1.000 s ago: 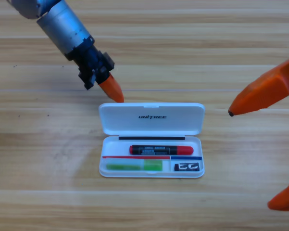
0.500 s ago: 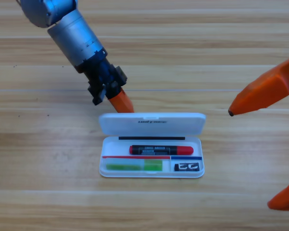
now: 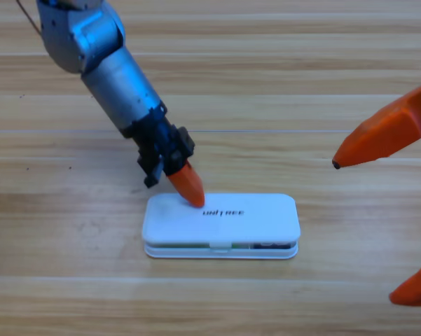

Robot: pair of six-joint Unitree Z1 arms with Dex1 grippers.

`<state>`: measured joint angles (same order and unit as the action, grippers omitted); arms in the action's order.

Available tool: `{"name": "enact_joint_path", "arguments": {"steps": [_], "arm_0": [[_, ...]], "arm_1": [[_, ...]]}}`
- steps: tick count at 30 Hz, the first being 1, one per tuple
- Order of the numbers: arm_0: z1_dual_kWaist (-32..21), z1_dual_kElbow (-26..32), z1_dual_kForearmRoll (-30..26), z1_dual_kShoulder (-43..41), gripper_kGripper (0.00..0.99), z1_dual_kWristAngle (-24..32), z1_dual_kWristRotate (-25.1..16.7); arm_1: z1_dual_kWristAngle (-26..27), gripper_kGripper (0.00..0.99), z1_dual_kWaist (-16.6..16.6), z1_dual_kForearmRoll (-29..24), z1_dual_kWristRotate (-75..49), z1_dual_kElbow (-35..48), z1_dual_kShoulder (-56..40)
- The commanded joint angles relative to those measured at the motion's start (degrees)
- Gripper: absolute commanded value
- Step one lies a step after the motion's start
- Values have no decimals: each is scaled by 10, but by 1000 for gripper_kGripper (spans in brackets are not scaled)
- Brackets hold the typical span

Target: Clean up eraser and pencils

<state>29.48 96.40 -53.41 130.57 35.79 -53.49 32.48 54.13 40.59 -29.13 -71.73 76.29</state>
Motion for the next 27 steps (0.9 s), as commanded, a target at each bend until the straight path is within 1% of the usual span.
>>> {"name": "enact_joint_path", "arguments": {"steps": [1,12,15,17,20,25,27], "arm_0": [[29,-57,48,0,0,-20,11],[43,-137,140,7,0,-49,25],[43,-147,148,7,0,-51,25],[43,-147,144,-13,0,-57,27],[42,-143,112,-96,0,-62,37],[42,-70,-27,-272,0,-68,35],[42,-46,-67,-331,0,-64,36]], "arm_1": [[6,988,-14,-7,0,13,22],[7,988,-14,-7,0,12,24],[7,988,-14,-6,0,12,24],[7,988,-14,-7,0,13,24],[7,988,-14,-7,0,12,23],[7,988,-14,-7,0,12,23],[7,988,-14,-7,0,12,23]]}}
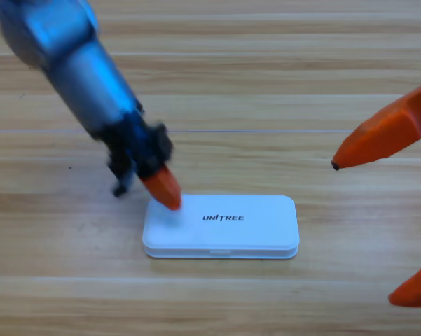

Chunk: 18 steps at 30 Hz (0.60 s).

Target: Clean up eraser and pencils

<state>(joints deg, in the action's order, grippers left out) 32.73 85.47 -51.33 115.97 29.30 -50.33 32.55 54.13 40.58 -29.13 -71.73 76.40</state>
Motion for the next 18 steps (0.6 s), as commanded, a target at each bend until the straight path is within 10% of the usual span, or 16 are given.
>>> {"name": "enact_joint_path", "arguments": {"steps": [1,5,8,9,18], "arm_0": [[10,65,-95,-214,0,5,9],[17,43,-101,-293,0,15,26],[17,8,-100,-310,919,15,23],[17,1,-99,-308,986,15,23],[17,-20,-96,-279,990,32,25]], "arm_1": [[6,988,-14,-7,0,13,21],[7,988,-14,-7,0,13,21],[6,988,-14,-7,0,13,21],[7,988,-14,-7,0,13,22],[6,988,-14,-7,1,13,22]]}}
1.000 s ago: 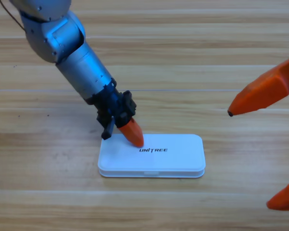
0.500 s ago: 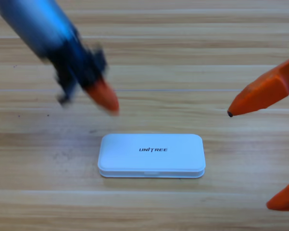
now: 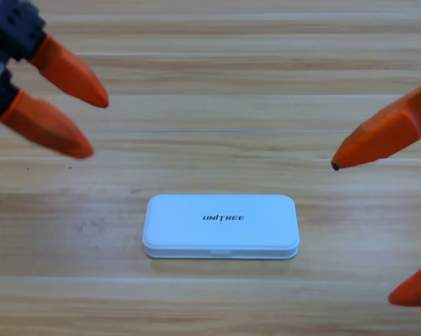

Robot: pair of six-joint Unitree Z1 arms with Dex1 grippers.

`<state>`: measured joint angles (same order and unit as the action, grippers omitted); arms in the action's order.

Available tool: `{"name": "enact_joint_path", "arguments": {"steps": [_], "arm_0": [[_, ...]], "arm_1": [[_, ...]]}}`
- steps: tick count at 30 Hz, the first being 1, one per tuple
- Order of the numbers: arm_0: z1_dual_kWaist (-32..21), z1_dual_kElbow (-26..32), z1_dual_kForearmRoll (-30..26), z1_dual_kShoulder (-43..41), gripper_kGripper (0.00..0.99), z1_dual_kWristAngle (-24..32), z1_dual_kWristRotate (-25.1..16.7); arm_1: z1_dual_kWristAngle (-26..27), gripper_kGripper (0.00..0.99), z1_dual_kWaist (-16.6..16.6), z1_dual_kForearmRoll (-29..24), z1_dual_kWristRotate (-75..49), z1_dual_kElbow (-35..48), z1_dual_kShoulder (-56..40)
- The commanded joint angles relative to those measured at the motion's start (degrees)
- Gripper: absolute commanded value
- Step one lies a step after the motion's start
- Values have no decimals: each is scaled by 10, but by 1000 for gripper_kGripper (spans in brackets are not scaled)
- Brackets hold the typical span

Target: Clean up eraser and pencils

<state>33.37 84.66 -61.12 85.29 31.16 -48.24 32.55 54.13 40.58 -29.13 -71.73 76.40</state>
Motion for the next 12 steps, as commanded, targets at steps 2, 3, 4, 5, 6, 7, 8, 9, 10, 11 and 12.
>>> {"name": "enact_joint_path", "arguments": {"steps": [2,3,4,5,6,7,8,9,10,11,12], "arm_0": [[11,-10,4,29,990,18,11],[11,-8,5,28,990,21,13],[9,-7,7,27,990,21,17],[7,-7,10,26,990,20,20],[3,-7,14,25,990,18,23],[-1,-7,21,25,990,18,32],[-6,-7,31,25,990,17,46],[-11,-7,40,24,990,15,60],[-17,-6,48,23,990,12,70],[-27,-6,58,19,990,5,83],[-43,-10,72,14,990,-3,95]], "arm_1": [[6,988,-14,-7,1,13,22],[6,988,-14,-7,1,13,22],[6,988,-14,-7,1,13,22],[6,988,-14,-7,1,13,22],[6,988,-14,-7,1,13,22],[6,988,-14,-7,1,13,22],[6,988,-14,-7,1,13,22],[6,988,-14,-7,1,13,22],[6,988,-14,-7,1,13,22],[6,988,-14,-7,1,13,22],[6,988,-14,-7,1,13,22]]}}
